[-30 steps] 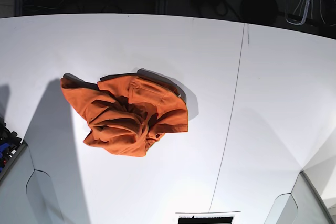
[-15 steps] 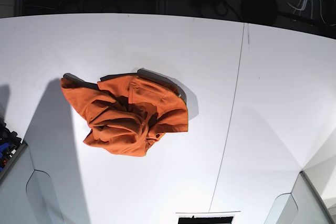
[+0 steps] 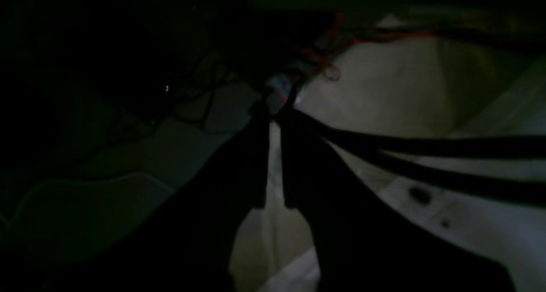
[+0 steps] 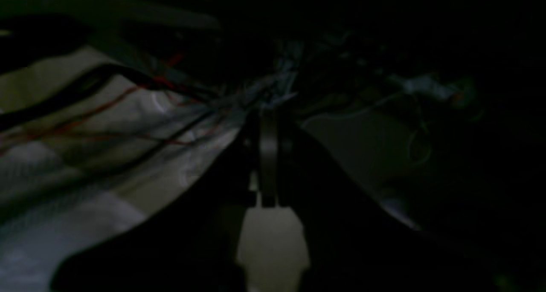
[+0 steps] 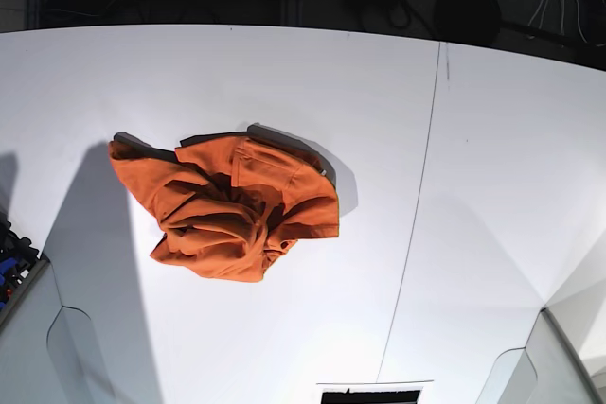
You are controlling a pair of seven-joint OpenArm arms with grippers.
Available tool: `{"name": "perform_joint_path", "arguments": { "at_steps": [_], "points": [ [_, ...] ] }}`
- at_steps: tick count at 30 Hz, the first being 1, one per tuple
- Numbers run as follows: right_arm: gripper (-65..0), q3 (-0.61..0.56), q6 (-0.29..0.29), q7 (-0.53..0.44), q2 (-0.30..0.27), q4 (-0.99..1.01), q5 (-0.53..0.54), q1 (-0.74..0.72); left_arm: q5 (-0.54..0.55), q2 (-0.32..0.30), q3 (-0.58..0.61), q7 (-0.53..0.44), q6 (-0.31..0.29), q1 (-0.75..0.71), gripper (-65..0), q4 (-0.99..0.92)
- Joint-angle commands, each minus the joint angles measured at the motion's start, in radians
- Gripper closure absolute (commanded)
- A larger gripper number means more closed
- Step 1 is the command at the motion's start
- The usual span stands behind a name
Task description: Layout the t-shirt on the table in an organized manner, then fold the t-shirt properly
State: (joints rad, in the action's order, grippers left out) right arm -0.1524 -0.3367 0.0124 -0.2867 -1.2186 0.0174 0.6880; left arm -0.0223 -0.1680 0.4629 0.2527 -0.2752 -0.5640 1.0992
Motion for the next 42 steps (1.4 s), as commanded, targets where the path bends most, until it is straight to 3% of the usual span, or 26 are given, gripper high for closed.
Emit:
{"name": "perform_joint_path", "arguments": {
  "at_steps": [1, 5, 9, 14, 18, 20, 22, 24, 26, 28, 35, 42],
  "points": [
    [0.0, 0.002, -0.011, -0.019, -0.031, -0.067, 0.01, 0.039, 0.005, -0.005, -0.026, -0.009, -0.001, -0.033, -9.2, 0.057],
    [0.0, 0.008, -0.009, -0.019, -0.122, -0.299, 0.01, 0.142, 0.038, -0.03, -0.153, 0.029, -0.002, -0.137, -9.9, 0.285],
    [0.0, 0.06, -0.008, -0.012, -0.179, -0.51, 0.01, 0.207, 0.118, -0.069, -0.287, 0.072, -0.022, -0.235, -17.3, 0.549],
    [0.0, 0.181, -0.007, 0.047, -0.195, -0.721, 0.131, 0.212, 0.222, -0.13, -0.447, 0.16, -0.035, -0.313, -20.3, 0.85],
    [0.0, 0.283, 0.0, 0.059, -0.194, -0.821, 0.222, 0.165, 0.296, -0.203, -0.545, 0.17, -0.031, -0.333, -20.3, 0.991],
    [0.0, 0.319, 0.031, 0.082, -0.193, -0.827, 0.266, 0.111, 0.325, -0.244, -0.571, 0.162, -0.019, -0.328, -20.3, 1.025],
    [-4.2, 0.341, 0.109, 0.145, -0.183, -0.821, 0.31, 0.039, 0.346, -0.284, -0.581, 0.142, -0.016, -0.305, -23.7, 1.032],
    [-14.3, 0.355, 0.172, 0.196, -0.165, -0.801, 0.331, -0.047, 0.357, -0.315, -0.581, 0.131, -0.016, -0.257, -27.5, 1.028],
    [-26.1, 0.359, 0.196, 0.206, -0.14, -0.764, 0.331, -0.133, 0.368, -0.338, -0.579, 0.119, -0.016, -0.192, -27.7, 1.019],
    [-32.8, 0.359, 0.211, 0.207, -0.104, -0.714, 0.331, -0.212, 0.398, -0.357, -0.579, 0.11, -0.016, -0.114, -27.7, 0.998],
    [-33.7, 0.359, 0.212, 0.228, 0.005, -0.518, 0.305, -0.435, 0.515, -0.393, -0.557, 0.111, -0.017, 0.175, -27.8, 0.816],
    [-33.8, 0.363, 0.281, 0.228, 0.013, -0.449, 0.203, -0.551, 0.518, -0.391, -0.358, 0.107, -0.021, 0.433, -27.8, 0.625]
  ]
}}
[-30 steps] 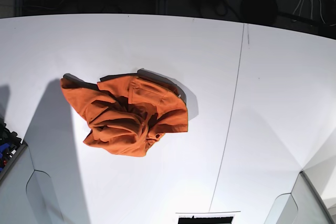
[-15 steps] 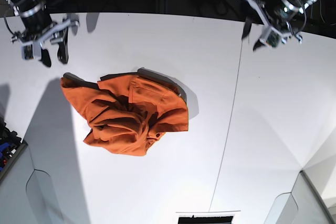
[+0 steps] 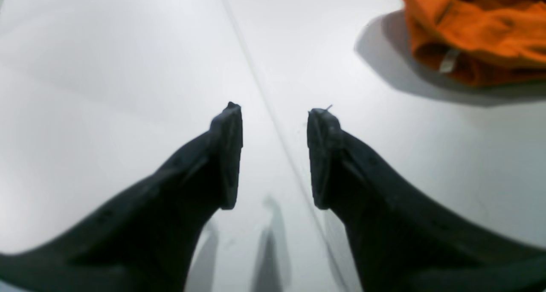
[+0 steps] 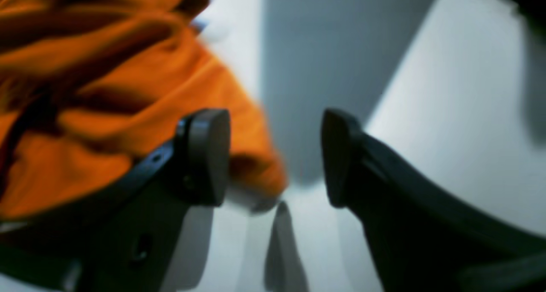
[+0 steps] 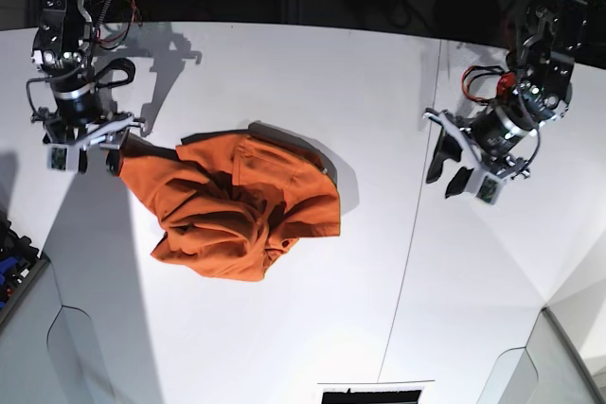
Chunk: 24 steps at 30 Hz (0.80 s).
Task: Layout the t-shirt on the table in an organized manner, then fold the t-shirt properly
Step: 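Lower both grippers and grasp opposite edges of the orange t-shirt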
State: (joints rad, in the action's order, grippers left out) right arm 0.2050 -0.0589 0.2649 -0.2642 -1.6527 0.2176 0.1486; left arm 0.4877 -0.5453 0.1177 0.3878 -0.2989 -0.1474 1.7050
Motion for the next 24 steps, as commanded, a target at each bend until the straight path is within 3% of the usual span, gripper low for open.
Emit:
{"name": "perform_joint_path", "arguments": {
  "at_steps": [1, 5, 15, 24],
  "points": [
    [-33.8, 0.006, 0.004, -0.024, -0.009, -0.007, -0.006, -0.024, 0.01, -0.01, 0.016, -0.029, 0.003, 0.054, -27.8, -0.006],
    [-33.8, 0.005, -0.005, -0.024, 0.003, 0.06, -0.019, -0.061, 0.009, 0.027, 0.108, -0.029, 0.003, 0.178, -27.8, -0.098],
    [-33.8, 0.005, -0.129, -0.025, 0.035, 0.184, 0.03, -0.096, 0.008, 0.191, 0.254, -0.029, -0.001, 0.365, -27.8, -0.322],
    [-33.6, 0.005, -0.132, -0.025, 0.042, 0.184, 0.033, -0.096, 0.009, 0.272, 0.295, -0.028, -0.004, 0.419, -27.7, -0.379]
  ]
}}
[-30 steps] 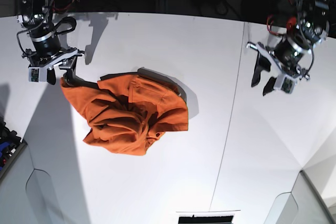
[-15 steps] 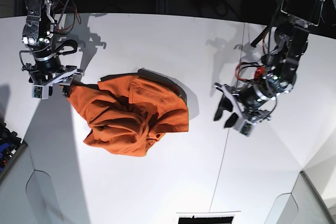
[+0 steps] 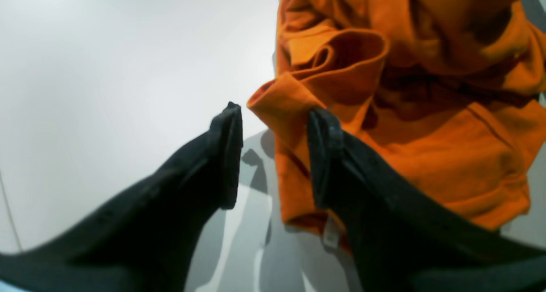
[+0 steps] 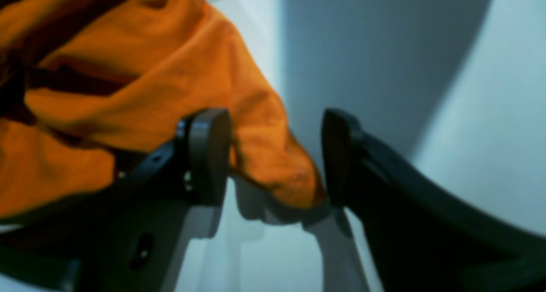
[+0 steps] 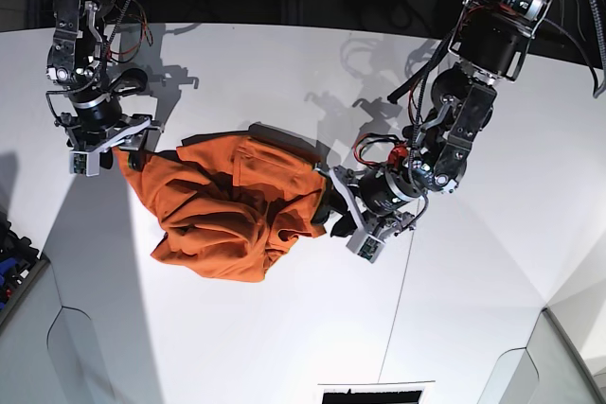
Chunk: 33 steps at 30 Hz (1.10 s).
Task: Layout the t-shirt on the table in an organized manner, then fold the t-shirt properly
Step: 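Lower both grippers and grasp opposite edges of the orange t-shirt, then lift the shirt and pull the grippers apart to stretch it out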
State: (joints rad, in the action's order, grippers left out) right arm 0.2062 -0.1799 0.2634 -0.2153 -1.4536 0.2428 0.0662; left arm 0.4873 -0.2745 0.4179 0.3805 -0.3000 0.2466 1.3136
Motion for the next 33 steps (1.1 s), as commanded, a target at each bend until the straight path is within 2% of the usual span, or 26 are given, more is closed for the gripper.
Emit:
{"name": "perform_joint_path", "arguments": {
  "at_steps": [1, 4, 8, 12, 17, 21, 25, 29, 33],
  "points": [
    [-33.6, 0.003, -0.011, -0.024, -0.002, -0.015, 0.007, -0.013, 0.009, 0.003, -0.005, -0.02, -0.003, 0.025, -27.7, 0.013],
    [-33.6, 0.003, -0.011, -0.024, 0.014, -0.015, 0.007, -0.014, 0.01, 0.003, -0.005, -0.001, -0.003, 0.029, -27.7, 0.013],
    [-33.6, 0.003, -0.012, -0.024, 0.034, -0.015, 0.007, -0.013, 0.019, 0.003, -0.005, 0.101, -0.003, 0.061, -27.7, 0.027],
    [-33.6, 0.003, -0.012, -0.024, 0.036, -0.015, 0.007, -0.014, 0.082, 0.003, -0.005, 0.188, -0.004, 0.1, -27.8, 0.036],
    [-33.6, 0.003, -0.012, -0.024, 0.036, -0.015, 0.0, -0.013, 0.131, 0.003, -0.026, 0.216, -0.01, 0.102, -27.7, 0.036],
    [-33.6, 0.003, -0.012, -0.023, 0.036, -0.015, 0.0, -0.013, 0.224, 0.003, -0.114, 0.259, -0.08, 0.103, -27.7, 0.042],
    [-33.6, 0.003, -0.012, -0.024, 0.036, -0.015, 0.0, -0.013, 0.291, 0.002, -0.154, 0.343, -0.106, 0.1, -27.7, 0.042],
    [-33.6, 0.003, -0.012, -0.023, 0.036, -0.015, 0.0, -0.013, 0.315, 0.005, -0.154, 0.353, -0.109, 0.096, -27.8, 0.042],
    [-33.6, 0.003, -0.011, -0.023, 0.036, -0.015, 0.0, -0.01, 0.27, 0.016, -0.153, 0.347, -0.108, 0.09, -27.8, 0.033]
  ]
}}
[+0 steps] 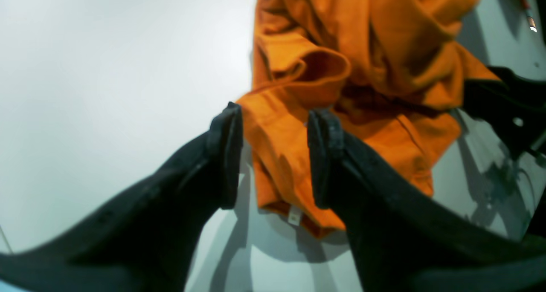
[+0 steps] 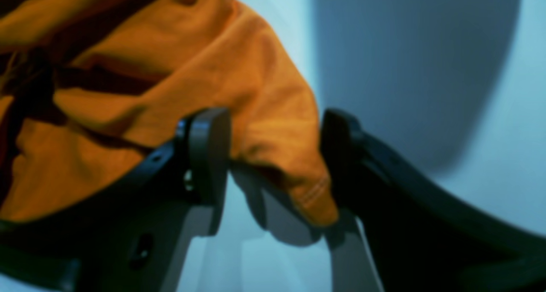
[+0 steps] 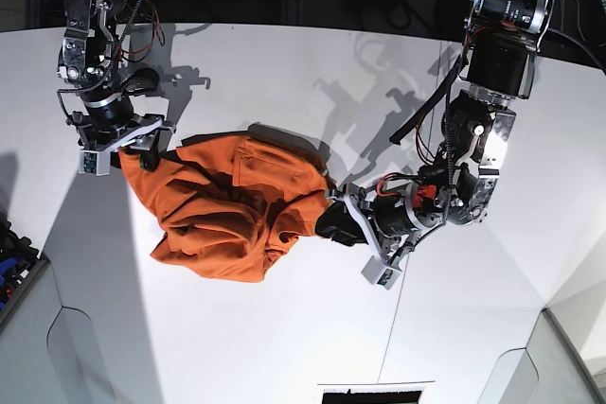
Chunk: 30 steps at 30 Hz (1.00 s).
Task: Layout the t-shirt on the table in an organized manner, then fold the t-shirt properly
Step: 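Lift the shirt and pull the grippers apart to stretch it out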
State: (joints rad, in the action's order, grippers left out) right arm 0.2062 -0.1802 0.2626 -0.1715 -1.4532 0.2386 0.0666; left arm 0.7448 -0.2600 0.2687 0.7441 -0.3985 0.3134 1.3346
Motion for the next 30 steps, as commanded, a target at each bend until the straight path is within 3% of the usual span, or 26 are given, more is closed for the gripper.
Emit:
{"name": "perform_joint_path", "arguments": {
  "at_steps": [1, 5, 11, 13, 14, 16, 17, 18, 22, 26, 30],
  "points": [
    [-33.6, 0.003, -0.011, -0.023, -0.008, -0.015, 0.004, -0.011, 0.011, 0.003, -0.004, -0.023, -0.01, 0.023, -27.8, 0.002],
    [-33.6, 0.003, -0.011, -0.023, -0.008, -0.015, 0.004, -0.01, -0.055, 0.032, -0.003, -0.044, -0.01, 0.024, -27.8, -0.067],
    [-33.4, 0.003, -0.011, -0.023, -0.008, -0.015, 0.004, -0.011, -0.064, 0.091, 0.009, -0.053, -0.01, 0.024, -27.4, -0.134],
    [-32.2, 0.003, -0.011, -0.024, -0.008, -0.015, 0.004, -0.011, -0.086, 0.1, 0.009, -0.073, -0.01, 0.026, -21.3, -0.133],
    [-27.8, 0.003, -0.011, -0.024, -0.008, -0.015, 0.003, -0.011, -0.089, 0.099, 0.009, -0.083, -0.01, 0.027, -15.2, -0.133],
    [-12.4, 0.003, -0.011, -0.031, -0.008, -0.015, -0.018, -0.011, -0.109, 0.094, 0.008, -0.093, -0.01, 0.031, -2.7, -0.133],
    [-3.9, 0.003, -0.011, -0.038, -0.008, -0.015, -0.042, -0.011, -0.129, 0.091, 0.007, -0.095, -0.01, 0.034, 0.0, -0.133],
    [0.0, 0.003, -0.011, -0.047, -0.009, -0.015, -0.068, -0.012, -0.149, 0.087, 0.005, -0.099, -0.01, 0.038, 0.0, -0.133],
    [0.0, 0.011, -0.014, -0.05, -0.029, -0.016, -0.153, -0.03, -0.162, 0.022, 0.004, -0.127, -0.008, 0.069, 0.0, -0.129],
    [0.0, 0.074, -0.019, -0.048, -0.042, -0.043, -0.144, -0.049, -0.157, -0.077, -0.026, -0.127, -0.006, 0.094, 0.0, -0.125],
    [0.0, 0.179, -0.062, -0.044, -0.048, -0.102, -0.072, -0.05, -0.132, -0.164, -0.123, -0.123, -0.006, 0.095, 0.0, -0.102]
  ]
}}
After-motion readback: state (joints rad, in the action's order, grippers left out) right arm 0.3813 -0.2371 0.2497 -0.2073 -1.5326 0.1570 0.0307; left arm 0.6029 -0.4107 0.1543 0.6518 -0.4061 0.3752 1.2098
